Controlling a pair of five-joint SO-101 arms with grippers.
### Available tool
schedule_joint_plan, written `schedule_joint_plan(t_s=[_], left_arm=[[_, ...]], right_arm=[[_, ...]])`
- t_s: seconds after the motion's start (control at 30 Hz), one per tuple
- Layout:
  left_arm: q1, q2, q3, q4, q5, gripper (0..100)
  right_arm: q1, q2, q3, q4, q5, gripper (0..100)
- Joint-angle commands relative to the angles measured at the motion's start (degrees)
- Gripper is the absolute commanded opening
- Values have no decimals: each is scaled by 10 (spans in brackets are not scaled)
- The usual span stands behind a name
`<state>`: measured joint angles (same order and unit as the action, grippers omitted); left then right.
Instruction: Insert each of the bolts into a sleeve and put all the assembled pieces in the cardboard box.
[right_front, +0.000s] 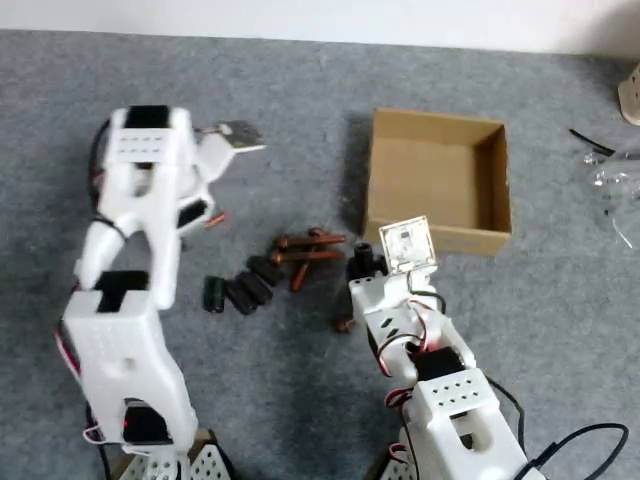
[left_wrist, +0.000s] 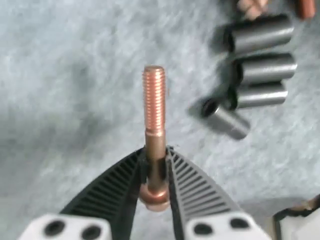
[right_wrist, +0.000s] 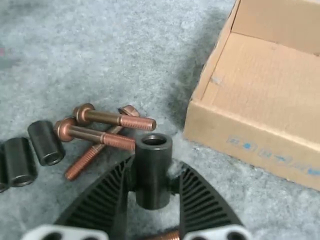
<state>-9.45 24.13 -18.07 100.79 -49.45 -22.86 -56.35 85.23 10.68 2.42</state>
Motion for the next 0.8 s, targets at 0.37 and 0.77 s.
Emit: schedule_joint_plan(t_s=[0.37, 0.77], left_arm=[[-116, -162, 211, 9, -322, 6], [-121, -162, 251, 9, -374, 6]], right_arm=[[11, -14, -4, -22, 4, 5], [11, -14, -4, -22, 4, 5]])
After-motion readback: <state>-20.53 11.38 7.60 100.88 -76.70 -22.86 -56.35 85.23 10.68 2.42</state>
